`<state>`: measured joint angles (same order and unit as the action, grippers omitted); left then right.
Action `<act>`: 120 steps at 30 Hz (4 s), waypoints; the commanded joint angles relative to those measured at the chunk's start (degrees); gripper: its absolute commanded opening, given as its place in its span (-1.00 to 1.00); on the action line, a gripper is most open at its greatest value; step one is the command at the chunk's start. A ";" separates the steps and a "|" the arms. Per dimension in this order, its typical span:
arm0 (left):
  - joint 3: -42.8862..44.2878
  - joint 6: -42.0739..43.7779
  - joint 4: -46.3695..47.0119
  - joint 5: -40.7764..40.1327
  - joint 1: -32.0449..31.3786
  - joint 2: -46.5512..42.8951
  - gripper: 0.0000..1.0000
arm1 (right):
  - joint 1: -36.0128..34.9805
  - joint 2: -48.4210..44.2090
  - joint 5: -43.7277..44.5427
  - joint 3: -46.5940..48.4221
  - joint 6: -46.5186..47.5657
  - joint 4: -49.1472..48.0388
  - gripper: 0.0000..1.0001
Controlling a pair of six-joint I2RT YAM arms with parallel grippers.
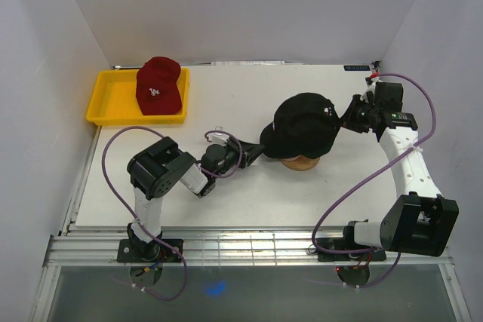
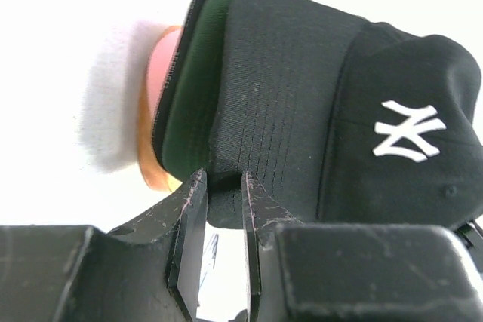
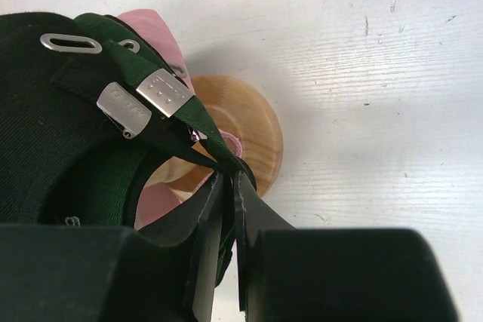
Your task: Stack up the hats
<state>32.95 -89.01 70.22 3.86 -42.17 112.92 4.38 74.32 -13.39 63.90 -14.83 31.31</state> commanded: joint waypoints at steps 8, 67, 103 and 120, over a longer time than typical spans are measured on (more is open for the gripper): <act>5.54 1.29 -20.37 1.42 0.07 -0.95 -1.00 | 0.36 -0.58 4.95 -1.06 0.85 -0.02 -0.71; 32.18 26.96 -62.57 3.09 -1.16 -8.25 -0.28 | 0.28 -1.29 2.75 -5.27 -3.63 -6.43 -0.60; 35.96 25.91 -67.05 2.38 -1.60 -3.41 -0.43 | 0.63 3.37 6.53 -13.19 -4.42 -9.25 -0.56; 36.75 26.96 -69.60 1.42 -1.60 -4.64 -0.43 | 1.24 2.14 8.29 -14.68 -5.12 -9.86 -0.44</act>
<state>69.17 -63.40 3.22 6.02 -42.94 108.36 4.56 75.68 -10.57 51.53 -21.74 14.98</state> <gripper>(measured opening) 0.290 0.266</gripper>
